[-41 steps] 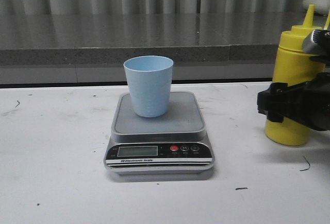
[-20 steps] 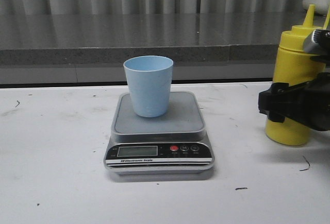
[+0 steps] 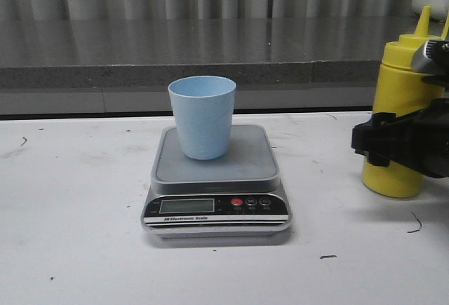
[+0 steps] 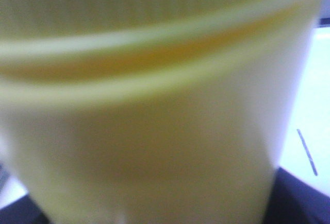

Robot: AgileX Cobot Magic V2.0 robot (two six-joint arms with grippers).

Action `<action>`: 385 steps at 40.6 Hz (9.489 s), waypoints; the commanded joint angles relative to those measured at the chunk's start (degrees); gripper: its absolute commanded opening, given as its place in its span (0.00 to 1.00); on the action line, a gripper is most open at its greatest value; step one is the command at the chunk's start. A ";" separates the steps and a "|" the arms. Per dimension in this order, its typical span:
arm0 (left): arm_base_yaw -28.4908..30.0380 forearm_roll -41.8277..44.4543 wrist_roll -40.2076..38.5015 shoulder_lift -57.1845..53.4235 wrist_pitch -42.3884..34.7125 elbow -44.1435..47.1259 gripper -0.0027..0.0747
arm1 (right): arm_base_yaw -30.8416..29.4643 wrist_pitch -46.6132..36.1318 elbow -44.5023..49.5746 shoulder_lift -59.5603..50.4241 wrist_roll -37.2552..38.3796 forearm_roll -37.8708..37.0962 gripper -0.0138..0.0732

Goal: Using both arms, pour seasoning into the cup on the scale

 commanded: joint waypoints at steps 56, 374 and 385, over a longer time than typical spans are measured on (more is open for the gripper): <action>0.16 -0.62 -0.58 0.67 -4.69 -1.39 0.01 | 3.44 69.34 -43.26 -16.87 -72.99 -5.65 0.35; 0.16 -0.62 -0.58 0.67 -4.58 -1.39 0.01 | 8.53 -2.62 16.09 -33.70 -13.26 8.29 0.54; 0.16 -0.62 -0.58 0.67 -4.58 -1.39 0.01 | 8.53 13.69 16.20 -51.16 -13.31 8.29 0.19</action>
